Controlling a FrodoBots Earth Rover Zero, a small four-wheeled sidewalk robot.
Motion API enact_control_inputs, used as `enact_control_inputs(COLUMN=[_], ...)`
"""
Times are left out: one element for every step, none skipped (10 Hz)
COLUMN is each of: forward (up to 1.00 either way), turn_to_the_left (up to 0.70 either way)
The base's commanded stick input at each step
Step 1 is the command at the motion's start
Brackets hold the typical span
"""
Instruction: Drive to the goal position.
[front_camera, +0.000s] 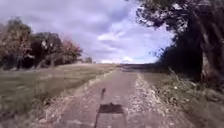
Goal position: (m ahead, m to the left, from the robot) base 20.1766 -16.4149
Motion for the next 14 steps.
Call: enact_control_inputs(forward=[1.0, 1.0, 1.0, 1.0, 1.0, 1.0, 1.0, 1.0, 1.0, 1.0, 1.0, 1.0, 1.0, 1.0], turn_to_the_left=[0.0, 0.0, 0.0, 0.0, 0.0, 0.0, 0.0, 0.0, 0.0, 0.0, 0.0, 0.0, -0.03, -0.16])
